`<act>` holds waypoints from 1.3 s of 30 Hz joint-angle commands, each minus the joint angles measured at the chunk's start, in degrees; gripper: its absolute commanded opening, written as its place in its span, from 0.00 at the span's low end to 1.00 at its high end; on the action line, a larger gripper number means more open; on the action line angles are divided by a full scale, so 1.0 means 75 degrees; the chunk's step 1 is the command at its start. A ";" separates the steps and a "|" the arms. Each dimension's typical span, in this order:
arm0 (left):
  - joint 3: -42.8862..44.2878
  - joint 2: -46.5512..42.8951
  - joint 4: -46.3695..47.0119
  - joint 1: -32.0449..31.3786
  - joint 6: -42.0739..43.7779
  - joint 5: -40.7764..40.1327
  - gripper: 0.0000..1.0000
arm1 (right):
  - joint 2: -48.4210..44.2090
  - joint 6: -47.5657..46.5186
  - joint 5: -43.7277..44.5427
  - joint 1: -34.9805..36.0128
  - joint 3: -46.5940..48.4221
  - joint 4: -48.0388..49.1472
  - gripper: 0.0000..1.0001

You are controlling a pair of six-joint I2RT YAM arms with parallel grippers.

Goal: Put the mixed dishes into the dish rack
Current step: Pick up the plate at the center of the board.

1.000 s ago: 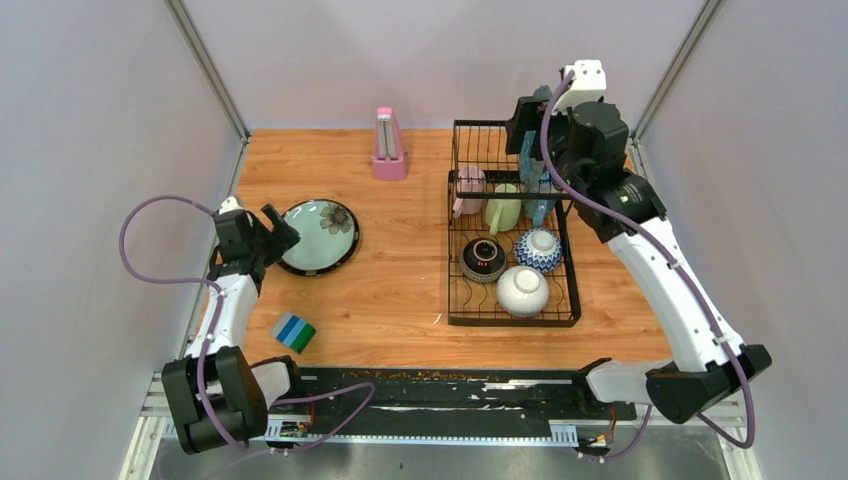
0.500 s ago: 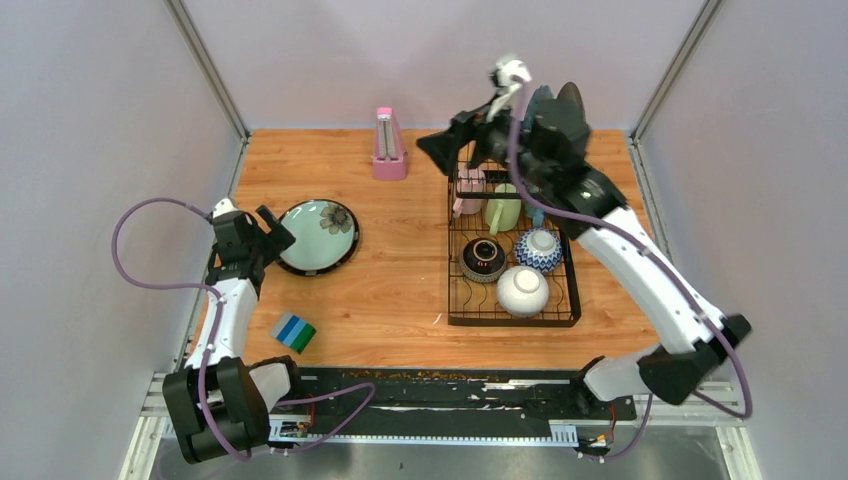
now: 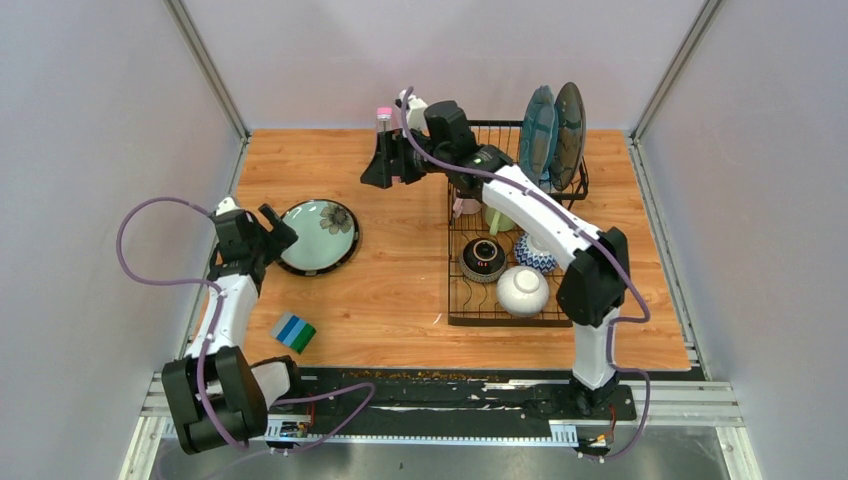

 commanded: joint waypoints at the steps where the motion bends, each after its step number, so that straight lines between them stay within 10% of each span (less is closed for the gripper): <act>1: 0.0038 0.0614 0.0795 0.0006 -0.0486 0.0683 1.00 | 0.0986 0.1095 -0.0808 0.0016 0.1079 -0.0082 0.74; 12: 0.0286 0.1373 0.0778 0.0012 -0.0244 0.0234 1.00 | 0.3411 0.1433 -0.0667 0.0220 0.2931 -0.0835 0.70; 39: 0.0165 0.3022 0.2000 -0.0005 0.0166 0.2049 0.89 | 0.4775 0.1596 0.0072 0.0475 0.3442 -0.0809 0.71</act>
